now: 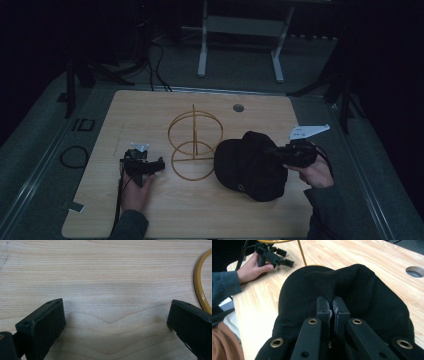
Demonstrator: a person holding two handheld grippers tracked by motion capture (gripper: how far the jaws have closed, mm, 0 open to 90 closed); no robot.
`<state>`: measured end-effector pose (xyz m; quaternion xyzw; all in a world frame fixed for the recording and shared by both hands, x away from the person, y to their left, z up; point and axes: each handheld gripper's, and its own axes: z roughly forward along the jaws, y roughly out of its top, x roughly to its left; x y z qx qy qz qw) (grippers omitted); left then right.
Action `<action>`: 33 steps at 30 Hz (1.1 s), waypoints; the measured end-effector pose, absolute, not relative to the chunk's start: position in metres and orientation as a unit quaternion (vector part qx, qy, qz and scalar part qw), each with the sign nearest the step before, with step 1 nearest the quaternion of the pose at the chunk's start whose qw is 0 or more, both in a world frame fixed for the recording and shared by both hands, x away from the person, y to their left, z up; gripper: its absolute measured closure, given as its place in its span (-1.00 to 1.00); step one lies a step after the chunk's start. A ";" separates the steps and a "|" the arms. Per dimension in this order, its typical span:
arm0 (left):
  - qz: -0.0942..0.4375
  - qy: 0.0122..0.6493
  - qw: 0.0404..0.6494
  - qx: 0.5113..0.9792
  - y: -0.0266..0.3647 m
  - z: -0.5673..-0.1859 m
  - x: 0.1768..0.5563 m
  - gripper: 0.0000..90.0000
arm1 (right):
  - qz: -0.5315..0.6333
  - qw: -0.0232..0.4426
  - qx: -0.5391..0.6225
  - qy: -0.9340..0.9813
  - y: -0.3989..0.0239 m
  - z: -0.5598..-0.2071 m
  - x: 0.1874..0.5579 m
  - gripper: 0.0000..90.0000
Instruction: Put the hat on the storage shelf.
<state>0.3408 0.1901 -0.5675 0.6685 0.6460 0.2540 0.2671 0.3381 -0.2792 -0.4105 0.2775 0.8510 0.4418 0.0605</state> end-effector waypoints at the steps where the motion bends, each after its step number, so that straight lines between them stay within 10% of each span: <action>1: 0.254 0.646 0.267 0.668 0.190 -0.568 0.341 -0.97 | 0.443 0.061 0.278 0.850 -0.280 -0.410 0.338 0.92; 33: 0.254 0.646 0.267 0.668 0.190 -0.568 0.341 -0.97 | 0.484 0.083 0.317 0.811 -0.308 -0.383 0.343 0.91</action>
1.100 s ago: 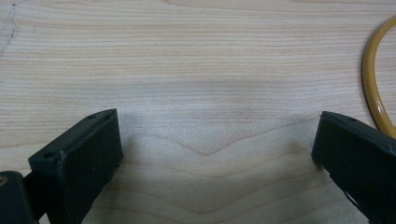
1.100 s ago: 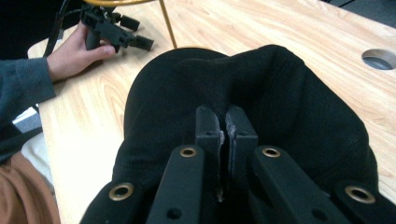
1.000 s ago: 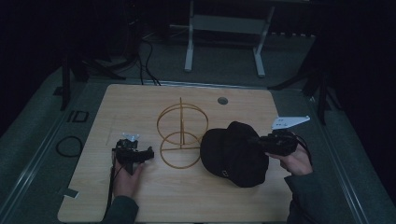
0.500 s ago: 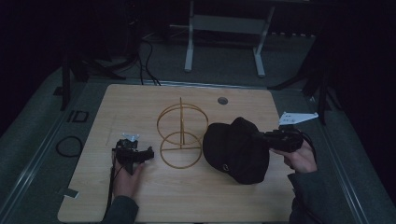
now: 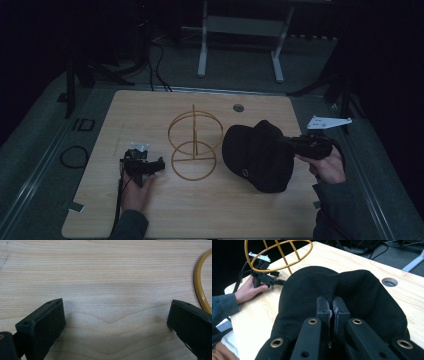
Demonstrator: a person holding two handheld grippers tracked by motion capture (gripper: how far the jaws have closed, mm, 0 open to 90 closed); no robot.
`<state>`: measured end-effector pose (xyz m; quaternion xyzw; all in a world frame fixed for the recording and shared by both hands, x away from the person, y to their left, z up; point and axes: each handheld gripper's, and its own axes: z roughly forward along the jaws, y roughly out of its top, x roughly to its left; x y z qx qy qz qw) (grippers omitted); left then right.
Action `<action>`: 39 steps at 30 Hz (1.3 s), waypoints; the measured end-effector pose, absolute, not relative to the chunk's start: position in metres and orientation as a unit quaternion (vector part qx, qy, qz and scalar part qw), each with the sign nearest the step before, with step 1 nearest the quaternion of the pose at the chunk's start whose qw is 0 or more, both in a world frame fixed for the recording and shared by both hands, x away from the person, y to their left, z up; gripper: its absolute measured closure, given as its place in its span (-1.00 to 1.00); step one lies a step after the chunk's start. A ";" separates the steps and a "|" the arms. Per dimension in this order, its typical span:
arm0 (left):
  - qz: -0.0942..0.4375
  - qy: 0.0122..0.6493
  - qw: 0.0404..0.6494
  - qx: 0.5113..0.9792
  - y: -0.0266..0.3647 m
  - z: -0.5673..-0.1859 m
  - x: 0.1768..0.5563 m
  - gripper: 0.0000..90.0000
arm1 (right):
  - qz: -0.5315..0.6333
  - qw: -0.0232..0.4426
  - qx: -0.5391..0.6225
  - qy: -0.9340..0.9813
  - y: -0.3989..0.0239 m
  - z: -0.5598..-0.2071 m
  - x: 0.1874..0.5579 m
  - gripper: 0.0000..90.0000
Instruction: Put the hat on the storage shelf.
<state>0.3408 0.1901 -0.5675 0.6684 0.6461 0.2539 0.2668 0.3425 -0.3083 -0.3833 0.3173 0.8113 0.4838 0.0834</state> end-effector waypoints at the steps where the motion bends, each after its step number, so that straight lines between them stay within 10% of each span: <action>1: 0.254 0.646 0.267 0.668 0.190 -0.568 0.341 -0.97 | 0.485 0.084 0.317 0.811 -0.309 -0.382 0.343 0.91; 39: 0.254 0.646 0.267 0.668 0.190 -0.568 0.341 -0.97 | 0.511 0.102 0.305 0.797 -0.316 -0.344 0.348 0.91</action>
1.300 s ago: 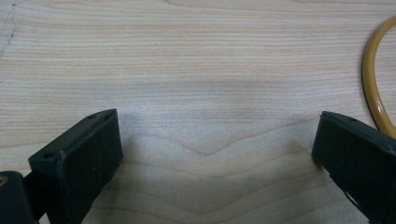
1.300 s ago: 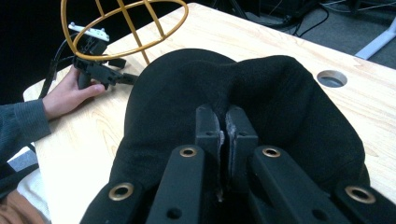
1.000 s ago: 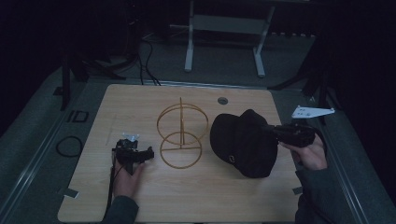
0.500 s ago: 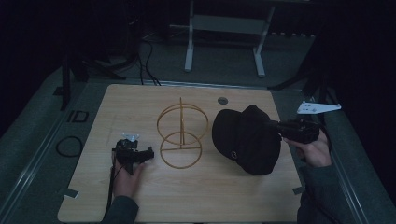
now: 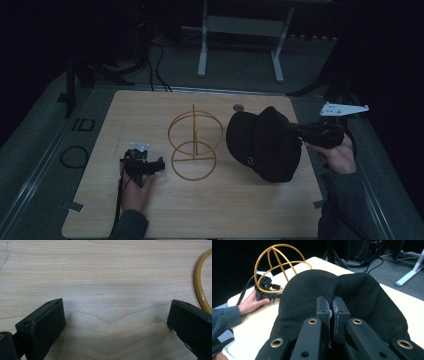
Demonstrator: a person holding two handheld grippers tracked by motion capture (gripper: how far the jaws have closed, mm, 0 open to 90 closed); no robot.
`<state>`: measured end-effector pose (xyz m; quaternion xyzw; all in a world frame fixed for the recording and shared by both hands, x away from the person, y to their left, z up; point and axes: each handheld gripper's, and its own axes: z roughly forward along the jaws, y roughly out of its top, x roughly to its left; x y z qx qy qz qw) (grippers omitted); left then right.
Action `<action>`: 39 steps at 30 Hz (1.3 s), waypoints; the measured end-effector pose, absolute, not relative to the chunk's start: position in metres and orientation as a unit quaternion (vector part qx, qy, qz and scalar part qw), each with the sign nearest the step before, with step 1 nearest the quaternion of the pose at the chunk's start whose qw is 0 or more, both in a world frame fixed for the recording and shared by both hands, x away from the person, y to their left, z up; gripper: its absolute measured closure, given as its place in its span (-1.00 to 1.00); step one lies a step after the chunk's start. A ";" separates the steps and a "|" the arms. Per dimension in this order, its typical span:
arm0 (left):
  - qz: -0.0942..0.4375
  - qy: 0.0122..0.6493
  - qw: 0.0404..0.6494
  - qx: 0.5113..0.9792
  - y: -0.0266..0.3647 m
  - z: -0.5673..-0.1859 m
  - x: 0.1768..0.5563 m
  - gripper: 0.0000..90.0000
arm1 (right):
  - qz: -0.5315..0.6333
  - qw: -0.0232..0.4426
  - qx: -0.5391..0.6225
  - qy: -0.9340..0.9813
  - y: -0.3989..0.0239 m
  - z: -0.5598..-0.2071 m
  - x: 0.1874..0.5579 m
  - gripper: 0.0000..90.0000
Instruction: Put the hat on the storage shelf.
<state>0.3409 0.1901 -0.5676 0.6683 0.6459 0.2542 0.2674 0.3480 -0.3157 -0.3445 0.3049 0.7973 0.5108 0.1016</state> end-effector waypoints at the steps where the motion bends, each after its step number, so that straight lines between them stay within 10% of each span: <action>1: 0.254 0.646 0.267 0.668 0.190 -0.568 0.341 -0.97 | 0.512 0.102 0.304 0.797 -0.315 -0.343 0.349 0.91; 39: 0.253 0.646 0.266 0.669 0.190 -0.567 0.341 -0.97 | 0.531 0.112 0.287 0.789 -0.297 -0.307 0.360 0.91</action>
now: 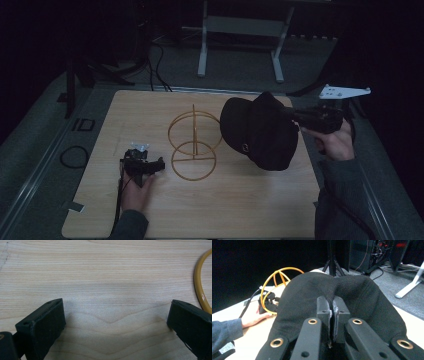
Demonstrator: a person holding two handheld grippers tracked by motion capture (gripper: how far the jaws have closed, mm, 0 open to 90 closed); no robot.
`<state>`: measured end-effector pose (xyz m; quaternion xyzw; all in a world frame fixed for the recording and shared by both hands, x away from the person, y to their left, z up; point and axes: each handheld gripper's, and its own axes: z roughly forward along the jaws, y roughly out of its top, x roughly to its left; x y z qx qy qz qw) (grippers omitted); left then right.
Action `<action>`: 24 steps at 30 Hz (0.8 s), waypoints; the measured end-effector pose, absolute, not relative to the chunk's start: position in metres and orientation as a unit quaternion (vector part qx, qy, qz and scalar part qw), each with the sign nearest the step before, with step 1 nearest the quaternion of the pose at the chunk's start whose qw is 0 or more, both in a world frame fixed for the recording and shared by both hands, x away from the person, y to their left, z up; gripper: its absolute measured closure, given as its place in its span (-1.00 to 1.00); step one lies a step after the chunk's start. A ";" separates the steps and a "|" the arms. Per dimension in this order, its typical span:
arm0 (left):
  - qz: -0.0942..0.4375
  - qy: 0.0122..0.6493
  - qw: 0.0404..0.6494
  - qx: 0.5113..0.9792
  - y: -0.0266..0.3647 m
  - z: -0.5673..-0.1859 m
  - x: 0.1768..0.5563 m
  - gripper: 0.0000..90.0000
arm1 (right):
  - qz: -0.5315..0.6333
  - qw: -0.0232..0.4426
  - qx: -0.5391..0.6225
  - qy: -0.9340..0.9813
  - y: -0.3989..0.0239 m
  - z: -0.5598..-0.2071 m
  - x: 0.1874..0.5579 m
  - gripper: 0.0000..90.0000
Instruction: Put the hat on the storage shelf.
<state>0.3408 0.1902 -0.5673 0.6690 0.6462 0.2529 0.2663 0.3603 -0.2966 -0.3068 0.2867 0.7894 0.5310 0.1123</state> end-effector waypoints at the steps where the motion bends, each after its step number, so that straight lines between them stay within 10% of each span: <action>1: 0.253 0.646 0.266 0.669 0.190 -0.567 0.341 -0.97 | 0.531 0.113 0.286 0.789 -0.296 -0.306 0.361 0.91; 24: 0.253 0.646 0.266 0.669 0.190 -0.567 0.341 -0.97 | 0.536 0.113 0.271 0.791 -0.278 -0.289 0.366 0.91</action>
